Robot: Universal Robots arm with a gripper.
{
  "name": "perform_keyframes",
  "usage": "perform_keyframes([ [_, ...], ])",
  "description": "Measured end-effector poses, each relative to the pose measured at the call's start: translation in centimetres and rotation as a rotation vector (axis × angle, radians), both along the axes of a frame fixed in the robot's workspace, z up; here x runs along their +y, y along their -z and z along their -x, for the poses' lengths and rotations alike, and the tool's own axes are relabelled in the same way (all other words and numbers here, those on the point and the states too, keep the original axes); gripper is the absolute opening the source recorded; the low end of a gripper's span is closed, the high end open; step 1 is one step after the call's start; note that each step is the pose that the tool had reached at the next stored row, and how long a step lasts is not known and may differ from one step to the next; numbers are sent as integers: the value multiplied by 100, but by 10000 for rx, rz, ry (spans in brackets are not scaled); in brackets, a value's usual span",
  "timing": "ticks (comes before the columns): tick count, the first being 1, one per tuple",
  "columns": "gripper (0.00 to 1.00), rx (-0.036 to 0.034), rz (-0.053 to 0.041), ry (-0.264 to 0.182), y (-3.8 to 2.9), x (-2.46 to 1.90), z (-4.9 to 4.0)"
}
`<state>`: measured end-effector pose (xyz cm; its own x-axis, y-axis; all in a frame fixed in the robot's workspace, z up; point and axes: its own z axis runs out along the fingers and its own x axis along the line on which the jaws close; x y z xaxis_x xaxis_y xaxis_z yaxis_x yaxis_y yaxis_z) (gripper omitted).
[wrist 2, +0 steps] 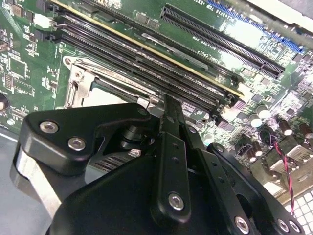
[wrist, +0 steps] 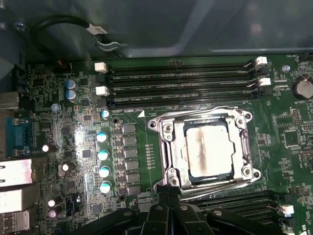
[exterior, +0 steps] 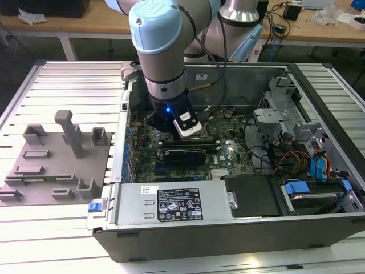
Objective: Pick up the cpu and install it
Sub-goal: 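Install the second cpu locking lever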
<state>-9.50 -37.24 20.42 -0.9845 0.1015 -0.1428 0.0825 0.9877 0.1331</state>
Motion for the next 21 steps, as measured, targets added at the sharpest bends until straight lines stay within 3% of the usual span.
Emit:
perform_keyframes([
  [4,11,-52,-97,3,21,-1,24],
  [8,11,-162,-323,5,42,1,49],
  [15,11,-164,-339,7,36,-1,51],
  [17,11,-164,-339,7,-36,0,51],
  [21,11,-165,-312,5,-280,0,50],
])
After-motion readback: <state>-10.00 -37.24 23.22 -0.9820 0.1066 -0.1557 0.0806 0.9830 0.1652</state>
